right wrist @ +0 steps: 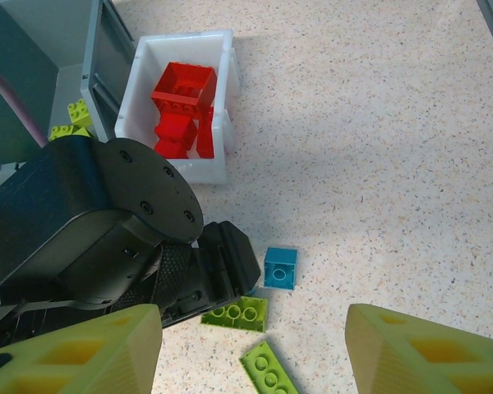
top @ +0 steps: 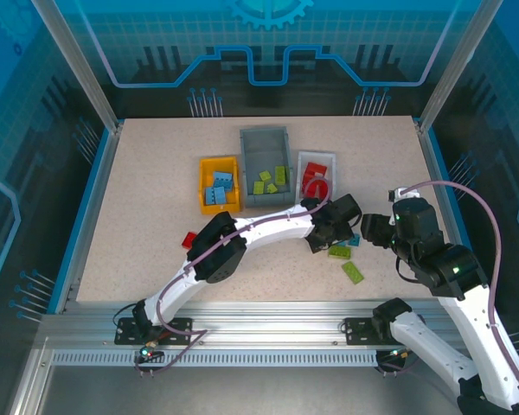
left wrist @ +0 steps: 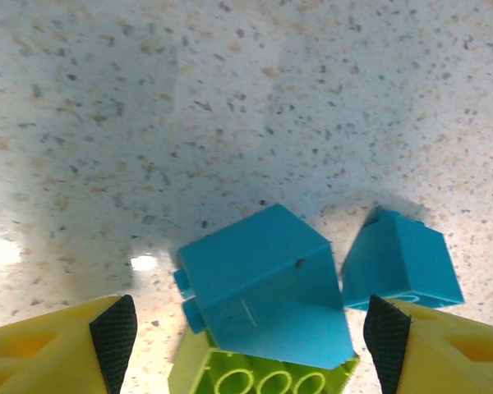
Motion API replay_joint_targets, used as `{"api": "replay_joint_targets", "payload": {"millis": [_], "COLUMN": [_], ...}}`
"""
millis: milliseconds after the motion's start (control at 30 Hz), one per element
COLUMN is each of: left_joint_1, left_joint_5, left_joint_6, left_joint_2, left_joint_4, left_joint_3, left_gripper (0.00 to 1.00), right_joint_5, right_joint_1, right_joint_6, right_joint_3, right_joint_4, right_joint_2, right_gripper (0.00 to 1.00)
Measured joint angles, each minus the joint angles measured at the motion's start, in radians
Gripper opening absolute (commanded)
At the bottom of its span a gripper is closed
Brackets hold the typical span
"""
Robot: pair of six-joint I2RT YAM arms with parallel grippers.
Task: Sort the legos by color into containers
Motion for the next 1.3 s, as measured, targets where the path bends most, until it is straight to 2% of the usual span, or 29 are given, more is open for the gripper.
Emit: {"api": "replay_joint_targets", "payload": {"millis": [267,600,667,833,900,1300], "left_joint_1": [-0.002,0.006,0.008,0.013,0.013,0.041], "left_joint_5": [0.004,0.026,0.027,0.029,0.029,-0.051], "left_joint_6": [-0.003,-0.022,-0.022,-0.027,-0.026,0.024], "left_joint_2": [0.000,0.075,0.076,0.078,0.077,-0.099], "left_joint_4": [-0.021,-0.075,-0.077,-0.104,-0.100,-0.052], "left_joint_3": [0.011,0.089,0.095,0.095,0.092,-0.150], "left_gripper": [0.78,0.68,0.64,0.43,0.38,0.25], "right_joint_5": [0.000,0.000,0.000,0.000,0.000,-0.042], "right_joint_1": [0.000,0.000,0.000,0.000,0.000,0.000], "right_joint_6": [0.000,0.000,0.000,0.000,0.000,-0.001], "right_joint_3": [-0.010,-0.010,-0.011,-0.013,-0.013,-0.015], "right_joint_4": [0.000,0.000,0.000,0.000,0.000,0.024], "right_joint_2": [-0.001,-0.001,-0.002,-0.003,-0.003,-0.002], "right_gripper": [0.62,0.62,0.62,0.62,0.62,0.62]}}
